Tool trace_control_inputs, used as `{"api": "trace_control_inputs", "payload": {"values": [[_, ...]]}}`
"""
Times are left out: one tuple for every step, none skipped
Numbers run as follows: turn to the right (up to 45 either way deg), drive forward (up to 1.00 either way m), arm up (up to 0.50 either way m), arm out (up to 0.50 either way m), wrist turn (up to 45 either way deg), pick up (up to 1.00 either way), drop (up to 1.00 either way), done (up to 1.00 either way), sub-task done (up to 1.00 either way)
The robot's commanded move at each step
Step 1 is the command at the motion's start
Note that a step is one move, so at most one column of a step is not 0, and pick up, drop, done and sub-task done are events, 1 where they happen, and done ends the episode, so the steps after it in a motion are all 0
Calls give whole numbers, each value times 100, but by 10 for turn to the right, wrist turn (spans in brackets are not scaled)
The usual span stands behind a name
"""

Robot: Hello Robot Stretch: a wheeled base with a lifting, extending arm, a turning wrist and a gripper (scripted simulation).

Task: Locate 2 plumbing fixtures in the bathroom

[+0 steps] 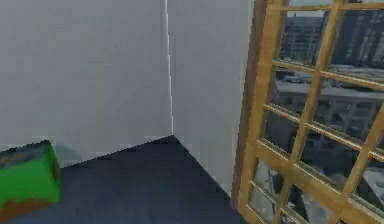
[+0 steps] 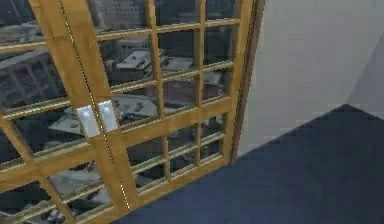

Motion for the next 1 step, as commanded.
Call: {"api": "trace_control_inputs", "payload": {"values": [[-450,0,0,0,0,0,0,0,0]]}}
